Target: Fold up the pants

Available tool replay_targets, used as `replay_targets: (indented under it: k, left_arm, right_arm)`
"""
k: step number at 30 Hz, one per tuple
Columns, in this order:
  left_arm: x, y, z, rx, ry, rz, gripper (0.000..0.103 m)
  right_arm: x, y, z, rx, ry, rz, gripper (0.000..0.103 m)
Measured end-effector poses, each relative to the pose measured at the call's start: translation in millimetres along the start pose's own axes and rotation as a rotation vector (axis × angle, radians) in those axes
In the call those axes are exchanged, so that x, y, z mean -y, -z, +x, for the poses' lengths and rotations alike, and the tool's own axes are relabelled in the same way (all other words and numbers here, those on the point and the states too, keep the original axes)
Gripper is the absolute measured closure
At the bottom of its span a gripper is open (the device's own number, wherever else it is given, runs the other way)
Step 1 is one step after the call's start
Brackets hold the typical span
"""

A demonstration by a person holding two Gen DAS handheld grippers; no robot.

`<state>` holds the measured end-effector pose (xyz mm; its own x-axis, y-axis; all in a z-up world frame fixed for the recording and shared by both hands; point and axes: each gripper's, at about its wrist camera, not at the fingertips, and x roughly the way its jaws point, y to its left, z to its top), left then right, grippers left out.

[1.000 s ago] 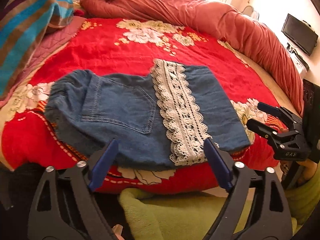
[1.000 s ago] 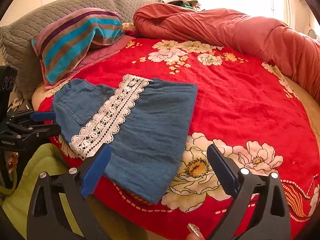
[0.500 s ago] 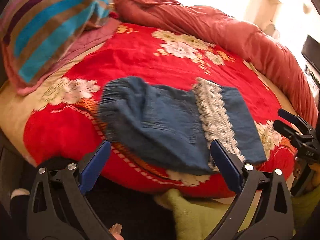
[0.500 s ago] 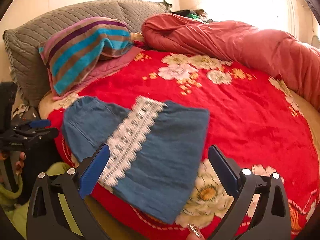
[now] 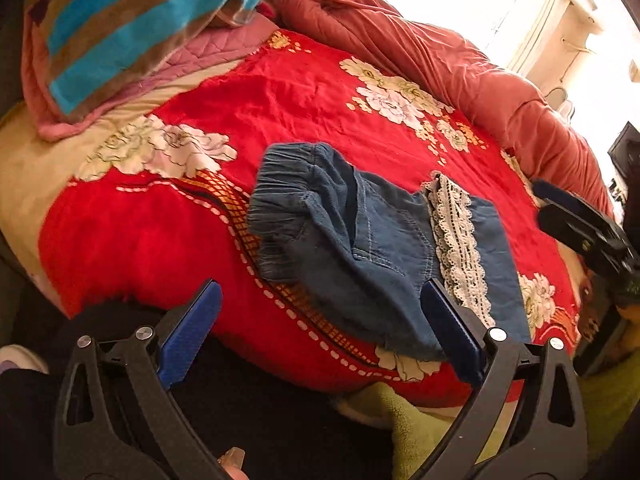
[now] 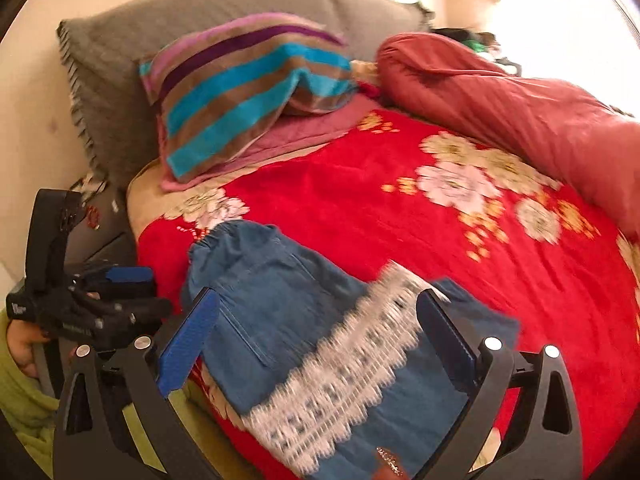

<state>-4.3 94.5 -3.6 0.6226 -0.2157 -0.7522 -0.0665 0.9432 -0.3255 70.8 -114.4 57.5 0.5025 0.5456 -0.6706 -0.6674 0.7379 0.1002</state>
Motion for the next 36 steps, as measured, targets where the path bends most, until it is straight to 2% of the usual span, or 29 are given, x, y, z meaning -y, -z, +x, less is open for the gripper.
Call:
replay_targets:
  k: [2, 4, 5, 7, 11, 15, 20, 21, 22, 23, 24, 26, 28, 29, 33, 36]
  left_arm:
    - [-2, -1, 6, -0.012, 0.053, -0.027, 0.020]
    - [-7, -2, 12, -0.031, 0.101, -0.069, 0.035]
    - [-8, -1, 16, -0.042, 0.121, -0.089, 0.038]
    - [-11, -1, 25, -0.063, 0.132, -0.102, 0.051]
    - [-18, 4, 45, -0.105, 0.126, -0.120, 0.053]
    - [-19, 3, 47, -0.105, 0.134, -0.106, 0.054]
    - [-22, 1, 49, -0.109, 0.147, -0.106, 0.054]
    - [-22, 1, 49, -0.110, 0.148, -0.106, 0.054]
    - [-22, 0, 48, -0.110, 0.148, -0.107, 0.054]
    - [-22, 0, 48, -0.110, 0.148, -0.107, 0.054]
    - [-22, 0, 48, -0.110, 0.150, -0.106, 0.054]
    - [-21, -1, 47, -0.109, 0.159, -0.101, 0.051]
    - [-17, -1, 43, -0.098, 0.170, -0.091, 0.036]
    - [-15, -2, 41, -0.090, 0.175, -0.085, 0.032]
    - [-2, -3, 33, -0.056, 0.167, -0.047, 0.022]
    - [11, -6, 32, -0.053, 0.190, -0.029, 0.014]
  right_arm:
    - [-5, -15, 17, -0.031, -0.034, -0.024, 0.005]
    - [-10, -29, 34, -0.060, -0.060, -0.052, 0.005]
    - [-12, -35, 41, -0.071, -0.067, -0.066, 0.005]
    - [-17, -48, 62, -0.107, -0.083, -0.098, 0.005]
    - [-26, -62, 107, -0.191, -0.169, -0.132, 0.005]
    - [-36, -63, 151, -0.294, -0.257, -0.132, 0.005]
    - [-51, -59, 186, -0.372, -0.337, -0.133, 0.007]
    - [-52, -56, 192, -0.387, -0.362, -0.126, 0.010]
    - [-54, -54, 196, -0.402, -0.400, -0.117, 0.031]
    - [-54, -51, 198, -0.408, -0.415, -0.114, 0.039]
    - [-54, -50, 195, -0.387, -0.411, -0.124, 0.042]
    - [-49, -49, 177, -0.325, -0.425, -0.123, 0.059]
    - [-37, -51, 157, -0.265, -0.450, -0.085, 0.067]
    - [-30, -51, 146, -0.232, -0.464, -0.069, 0.069]
    - [3, -47, 91, -0.105, -0.504, -0.008, 0.070]
    - [17, -42, 66, -0.057, -0.501, 0.010, 0.070]
